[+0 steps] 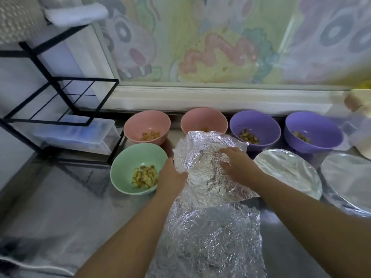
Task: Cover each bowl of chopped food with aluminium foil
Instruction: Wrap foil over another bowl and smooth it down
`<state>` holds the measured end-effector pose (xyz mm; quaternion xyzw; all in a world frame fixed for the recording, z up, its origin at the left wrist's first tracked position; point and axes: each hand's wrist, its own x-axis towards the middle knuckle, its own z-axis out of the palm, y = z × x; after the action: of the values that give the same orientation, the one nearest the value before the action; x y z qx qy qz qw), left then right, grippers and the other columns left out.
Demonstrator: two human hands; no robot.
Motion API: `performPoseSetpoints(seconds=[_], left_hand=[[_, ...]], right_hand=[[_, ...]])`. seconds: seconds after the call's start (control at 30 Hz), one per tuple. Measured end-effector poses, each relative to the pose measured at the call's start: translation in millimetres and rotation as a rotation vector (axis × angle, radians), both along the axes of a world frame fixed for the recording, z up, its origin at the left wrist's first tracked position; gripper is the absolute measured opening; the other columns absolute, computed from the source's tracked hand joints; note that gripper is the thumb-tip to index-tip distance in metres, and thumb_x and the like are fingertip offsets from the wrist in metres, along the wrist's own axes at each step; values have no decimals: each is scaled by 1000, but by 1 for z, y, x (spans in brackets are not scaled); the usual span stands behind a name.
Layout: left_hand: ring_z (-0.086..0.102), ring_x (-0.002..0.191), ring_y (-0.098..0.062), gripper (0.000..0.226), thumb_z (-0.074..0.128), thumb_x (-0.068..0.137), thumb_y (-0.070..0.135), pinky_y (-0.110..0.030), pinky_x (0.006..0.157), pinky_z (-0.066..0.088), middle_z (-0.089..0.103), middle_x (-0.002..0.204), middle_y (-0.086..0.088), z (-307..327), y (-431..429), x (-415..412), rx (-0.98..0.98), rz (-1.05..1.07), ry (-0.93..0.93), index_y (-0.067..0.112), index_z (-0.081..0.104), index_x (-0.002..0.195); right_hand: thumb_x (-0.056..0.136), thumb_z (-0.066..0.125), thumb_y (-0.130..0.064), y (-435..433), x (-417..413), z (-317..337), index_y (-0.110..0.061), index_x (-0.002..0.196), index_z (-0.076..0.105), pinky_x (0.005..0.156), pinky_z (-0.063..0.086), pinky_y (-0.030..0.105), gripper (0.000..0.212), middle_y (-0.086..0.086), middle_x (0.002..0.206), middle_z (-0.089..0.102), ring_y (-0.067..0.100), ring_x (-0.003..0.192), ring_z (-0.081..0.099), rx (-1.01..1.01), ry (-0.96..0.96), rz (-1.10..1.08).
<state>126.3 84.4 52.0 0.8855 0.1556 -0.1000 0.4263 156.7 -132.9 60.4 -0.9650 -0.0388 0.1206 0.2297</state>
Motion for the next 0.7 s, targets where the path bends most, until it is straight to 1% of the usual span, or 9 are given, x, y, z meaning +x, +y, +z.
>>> performPoseSetpoints(seconds=[0.07,0.13,0.2,0.3,0.37,0.47,0.53,0.6,0.7], left_hand=[[60,99,-17,59,69,89,20,-23,65,45,60,129,-3,-2,6,-11,-3,6,-7,16,42,142],[62,109,-23,67,71,88,22,-34,81,54,57,134,0,-1,11,-22,-11,20,-17,18,38,146],[62,111,-25,67,72,88,20,-42,93,54,57,134,3,0,16,-28,-37,34,-47,20,38,147],[62,105,-19,67,70,88,14,-36,88,52,58,127,9,3,21,-35,-67,37,-117,23,37,146],[56,111,-20,66,66,91,10,-32,86,45,50,126,7,11,21,-39,68,-3,-194,21,33,147],[50,118,-25,58,65,90,17,-39,94,46,45,138,-2,28,10,-37,554,-118,-510,21,42,143],[52,121,-23,50,63,90,15,-39,100,47,51,138,-3,27,-10,-27,592,-264,-725,19,52,138],[47,134,-25,46,58,93,16,-47,112,39,53,142,-6,13,-32,-18,578,-466,-727,15,53,139],[27,150,-27,54,35,102,38,-52,121,23,40,156,-7,-18,-44,-14,695,-620,-531,13,42,149]], right_hand=[[102,55,-29,4,-9,0,-22,147,47,115,35,46,47,7,153,45,31,140,41,-4,6,19],[102,54,-31,9,-20,-1,-24,151,42,117,33,48,50,9,158,38,34,143,37,-41,28,52],[103,53,-34,14,-31,-4,-26,154,37,121,27,52,54,11,164,27,38,148,29,-95,38,70],[102,50,-44,14,-45,-8,-28,156,31,123,20,54,59,9,168,16,37,152,19,-162,6,78],[101,47,-53,11,-50,-10,-29,156,29,124,15,53,63,6,169,12,33,154,13,-210,-54,103],[99,36,-63,6,-47,-12,-31,155,30,126,8,54,65,4,169,12,29,156,7,-261,-137,171],[95,18,-68,6,-42,-13,-34,153,32,125,8,56,69,2,169,14,28,156,7,-270,-163,215],[91,5,-65,6,-39,-17,-33,155,31,124,8,56,76,0,169,16,27,156,8,-238,-172,238],[92,1,-55,5,-37,-27,-29,161,20,125,6,53,76,-2,170,13,25,157,5,-221,-169,253]])
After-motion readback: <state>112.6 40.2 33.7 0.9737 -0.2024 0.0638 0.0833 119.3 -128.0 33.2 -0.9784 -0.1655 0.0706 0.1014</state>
